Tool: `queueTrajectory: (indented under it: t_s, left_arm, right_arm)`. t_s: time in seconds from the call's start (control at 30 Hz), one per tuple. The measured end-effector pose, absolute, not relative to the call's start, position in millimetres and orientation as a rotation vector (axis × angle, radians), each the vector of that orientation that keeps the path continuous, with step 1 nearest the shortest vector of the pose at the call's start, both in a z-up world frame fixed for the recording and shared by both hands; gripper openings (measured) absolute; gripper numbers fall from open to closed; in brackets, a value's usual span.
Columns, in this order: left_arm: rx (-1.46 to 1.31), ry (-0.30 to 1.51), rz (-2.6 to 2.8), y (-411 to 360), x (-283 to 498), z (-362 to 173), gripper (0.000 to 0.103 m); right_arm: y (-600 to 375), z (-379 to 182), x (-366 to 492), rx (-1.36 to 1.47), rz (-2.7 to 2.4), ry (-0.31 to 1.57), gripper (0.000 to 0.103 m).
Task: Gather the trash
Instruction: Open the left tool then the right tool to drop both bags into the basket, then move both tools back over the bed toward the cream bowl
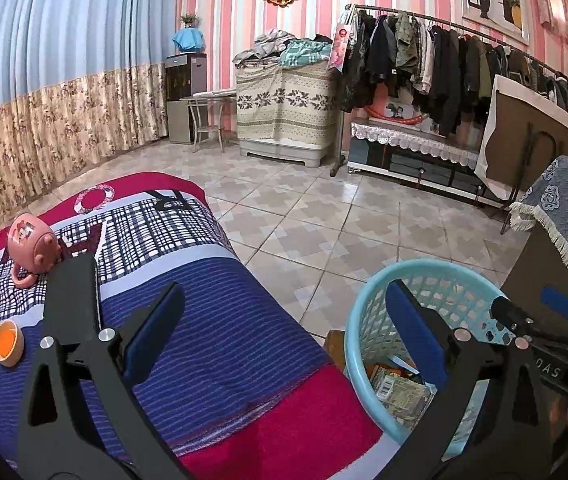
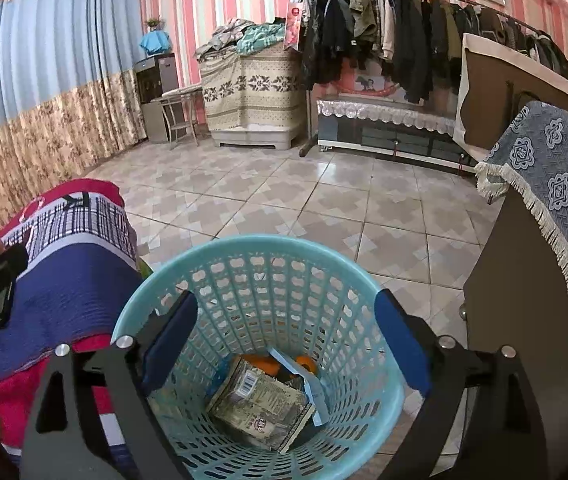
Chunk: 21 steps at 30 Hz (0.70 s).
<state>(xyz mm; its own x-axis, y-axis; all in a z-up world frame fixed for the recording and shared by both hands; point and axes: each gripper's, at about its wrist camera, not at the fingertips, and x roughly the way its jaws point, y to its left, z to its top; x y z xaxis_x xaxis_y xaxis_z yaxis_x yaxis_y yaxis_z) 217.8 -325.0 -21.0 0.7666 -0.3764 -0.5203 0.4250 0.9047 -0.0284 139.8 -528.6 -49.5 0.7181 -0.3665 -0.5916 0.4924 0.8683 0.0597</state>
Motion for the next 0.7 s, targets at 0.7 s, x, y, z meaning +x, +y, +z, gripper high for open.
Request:
queueTrajectory:
  t_s: [0.7]
  left_arm:
    - [0.058,0.543,-0.312,-191.3,212.1,-8.9,0.097]
  right_arm:
    - [-440.8,-21.9,160.1,0.071,-0.369,0.494,0.089]
